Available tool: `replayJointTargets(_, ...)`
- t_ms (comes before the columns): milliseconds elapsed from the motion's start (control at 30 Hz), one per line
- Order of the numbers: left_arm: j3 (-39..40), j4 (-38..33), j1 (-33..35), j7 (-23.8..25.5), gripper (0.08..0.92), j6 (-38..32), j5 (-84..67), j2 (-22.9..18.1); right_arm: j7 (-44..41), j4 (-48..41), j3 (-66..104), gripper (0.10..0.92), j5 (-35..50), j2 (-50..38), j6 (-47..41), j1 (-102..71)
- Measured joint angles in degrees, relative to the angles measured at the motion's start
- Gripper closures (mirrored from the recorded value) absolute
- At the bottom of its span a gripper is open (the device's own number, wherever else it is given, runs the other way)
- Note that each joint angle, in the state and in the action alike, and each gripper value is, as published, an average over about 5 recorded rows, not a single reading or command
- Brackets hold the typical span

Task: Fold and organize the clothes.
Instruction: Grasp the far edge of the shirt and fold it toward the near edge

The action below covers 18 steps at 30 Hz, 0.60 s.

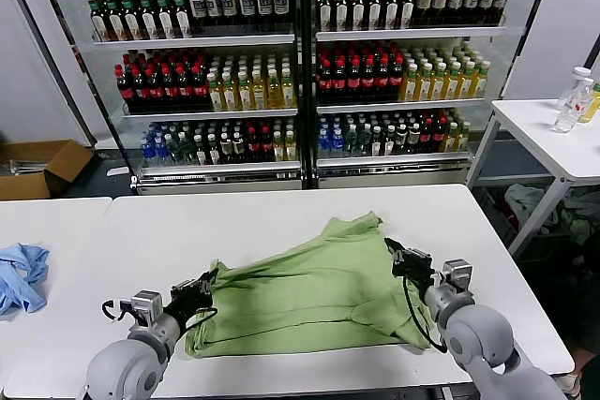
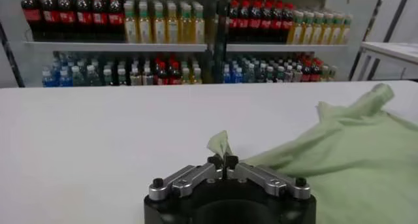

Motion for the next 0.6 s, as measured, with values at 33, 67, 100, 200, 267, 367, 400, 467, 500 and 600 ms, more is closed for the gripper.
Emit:
replayJointTargets(33, 0.02, -0.14, 0.22, 0.01, 0.914, -0.02, 0.13, 0.04, 0.55, -0.43, -0.19, 0.887, 0.19, 0.35, -0.30, 0.65)
replayJointTargets(67, 0.06, -0.24, 0.40, 0.04, 0.914, -0.06, 0.28, 0.05, 1.14, -1.04, -0.49, 0.861, 0.44, 0.77, -0.61, 1.54)
replayJointTargets(100, 0.11, -0.32, 0.56, 0.08, 0.914, -0.13, 0.47, 0.03, 1.76, -1.81, -0.87, 0.837, 0.74, 1.24, -0.93, 2.63)
replayJointTargets(200, 0.34, -0.54, 1.07, 0.25, 0.914, -0.38, 1.10, -0.19, 3.82, -4.99, -2.42, 0.750, 1.88, 3.00, -1.94, 6.76)
replayJointTargets(267, 0.48, -0.75, 1.44, 0.39, 0.914, -0.52, 1.53, -0.34, 5.23, -7.63, -3.64, 0.689, 2.61, 4.34, -2.62, 9.85)
replayJointTargets(367, 0.55, -1.04, 1.83, 0.55, 0.914, -0.68, 1.99, -0.48, 7.19, -11.89, -5.52, 0.603, 3.37, 6.39, -3.56, 14.39)
replayJointTargets(400, 0.53, -1.10, 1.89, 0.59, 0.914, -0.73, 2.06, -0.48, 7.82, -13.32, -6.09, 0.577, 3.57, 7.06, -3.83, 15.82)
replayJointTargets(467, 0.44, -1.18, 1.98, 0.64, 0.914, -0.82, 2.15, -0.45, 9.02, -16.14, -7.13, 0.516, 3.96, 8.40, -4.29, 18.54)
replayJointTargets(500, 0.40, -1.20, 2.01, 0.66, 0.914, -0.86, 2.17, -0.42, 9.57, -17.51, -7.58, 0.490, 4.16, 9.05, -4.48, 19.80)
replayJointTargets(600, 0.32, -1.28, 2.07, 0.71, 0.914, -0.93, 2.23, -0.37, 10.92, -21.34, -8.62, 0.403, 4.83, 10.89, -4.92, 23.17)
